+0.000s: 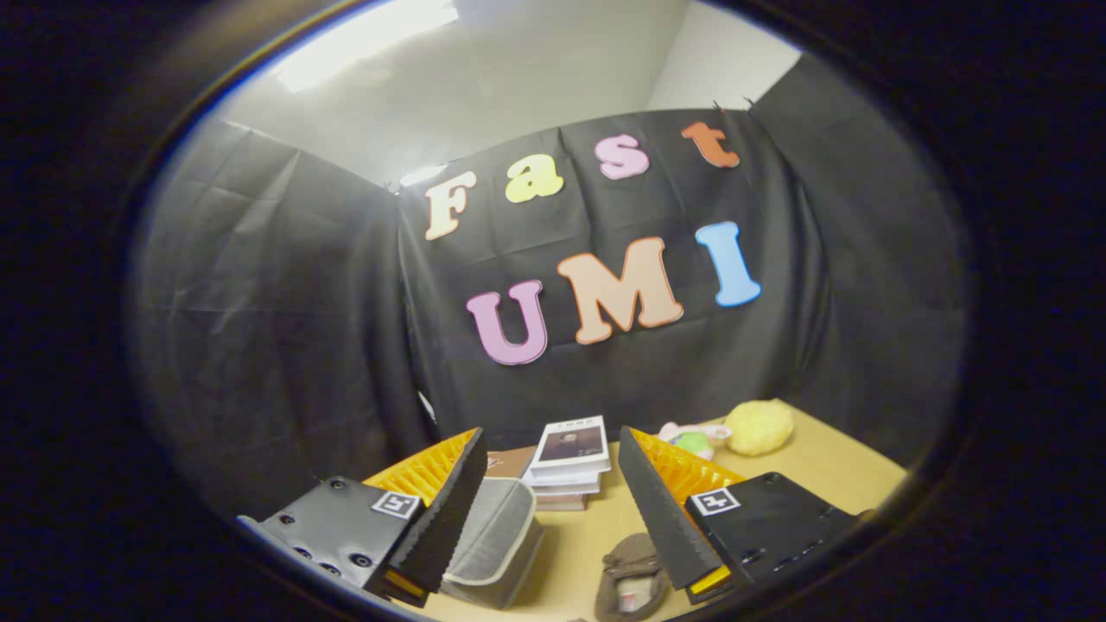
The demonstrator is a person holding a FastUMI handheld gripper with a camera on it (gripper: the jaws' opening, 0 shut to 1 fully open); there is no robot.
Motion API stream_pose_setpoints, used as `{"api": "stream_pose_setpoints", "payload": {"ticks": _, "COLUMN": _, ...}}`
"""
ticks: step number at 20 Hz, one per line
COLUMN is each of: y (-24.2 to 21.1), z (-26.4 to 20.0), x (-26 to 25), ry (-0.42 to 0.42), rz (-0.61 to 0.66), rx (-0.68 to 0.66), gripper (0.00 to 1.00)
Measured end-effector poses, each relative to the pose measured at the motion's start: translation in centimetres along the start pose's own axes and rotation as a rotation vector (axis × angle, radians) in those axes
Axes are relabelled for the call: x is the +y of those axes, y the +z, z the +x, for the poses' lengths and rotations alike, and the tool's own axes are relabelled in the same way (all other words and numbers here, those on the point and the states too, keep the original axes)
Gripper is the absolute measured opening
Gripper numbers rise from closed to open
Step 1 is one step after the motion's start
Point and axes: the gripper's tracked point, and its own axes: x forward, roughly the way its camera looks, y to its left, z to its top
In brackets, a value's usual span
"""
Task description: Open the storage box then place both shoes into the box .Put the left shoe in first, then the right shoe, with the right side of both shoes facing outward in a uniform manner.
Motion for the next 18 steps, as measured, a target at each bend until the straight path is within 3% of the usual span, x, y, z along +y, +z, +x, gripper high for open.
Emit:
{"api": "stream_pose_setpoints", "payload": {"ticks": 8, "y": -9.1, "z": 1.5, "x": 1.1, "ry": -0.019, "rz": 0.436, "rx": 0.243, "gripper": 0.99}}
{"api": "stream_pose_setpoints", "payload": {"ticks": 18, "y": -16.8, "z": 1.2, "x": 2.0, "ry": -0.064, "rz": 0.824, "rx": 0.404, "gripper": 1.0}}
